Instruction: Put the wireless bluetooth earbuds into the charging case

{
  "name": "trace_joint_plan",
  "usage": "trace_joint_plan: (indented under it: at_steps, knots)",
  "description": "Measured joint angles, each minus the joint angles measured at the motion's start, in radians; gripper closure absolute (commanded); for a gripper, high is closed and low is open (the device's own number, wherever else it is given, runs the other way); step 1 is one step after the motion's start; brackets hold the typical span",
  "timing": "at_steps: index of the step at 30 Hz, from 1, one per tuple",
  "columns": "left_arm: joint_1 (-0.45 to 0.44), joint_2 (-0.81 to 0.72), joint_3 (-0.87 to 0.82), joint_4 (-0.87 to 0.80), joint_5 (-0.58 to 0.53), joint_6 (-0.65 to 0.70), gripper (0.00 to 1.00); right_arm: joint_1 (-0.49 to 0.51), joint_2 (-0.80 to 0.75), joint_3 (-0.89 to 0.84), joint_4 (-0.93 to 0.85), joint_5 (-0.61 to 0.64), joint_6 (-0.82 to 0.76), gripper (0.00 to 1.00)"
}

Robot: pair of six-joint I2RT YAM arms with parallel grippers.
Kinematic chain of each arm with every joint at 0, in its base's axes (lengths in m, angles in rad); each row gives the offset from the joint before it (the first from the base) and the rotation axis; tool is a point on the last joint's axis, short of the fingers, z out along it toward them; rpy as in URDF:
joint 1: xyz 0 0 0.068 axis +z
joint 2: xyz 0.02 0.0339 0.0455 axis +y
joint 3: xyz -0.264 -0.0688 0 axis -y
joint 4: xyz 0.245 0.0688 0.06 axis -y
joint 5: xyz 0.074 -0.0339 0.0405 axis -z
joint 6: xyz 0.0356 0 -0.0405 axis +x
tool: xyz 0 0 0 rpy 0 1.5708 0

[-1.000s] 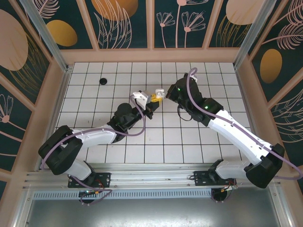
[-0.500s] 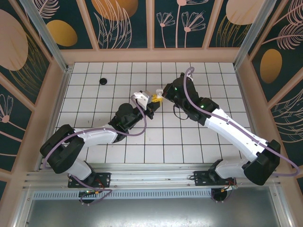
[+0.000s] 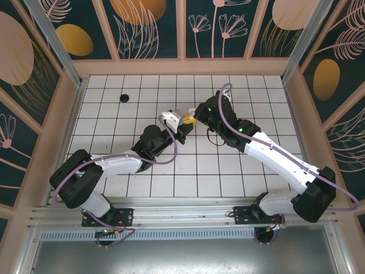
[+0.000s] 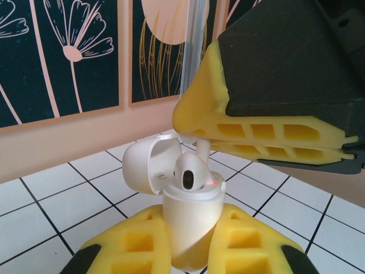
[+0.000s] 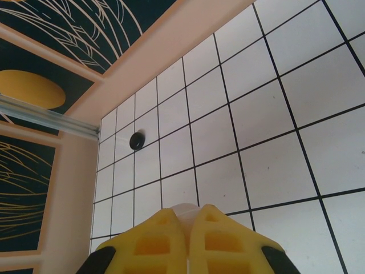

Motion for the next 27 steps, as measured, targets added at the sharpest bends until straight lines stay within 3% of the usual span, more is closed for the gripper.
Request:
trace_joint_plan:
  at_steps: [21,27]
  knots:
    - [0.000,0.011,0.000,-0.001,-0.003,0.000,1.00,0.009,0.007,0.012,-0.029,0.005,0.018,0.95]
    - [0.000,0.014,0.000,0.011,0.001,0.000,1.00,-0.001,0.007,0.025,-0.074,-0.058,0.019,0.96]
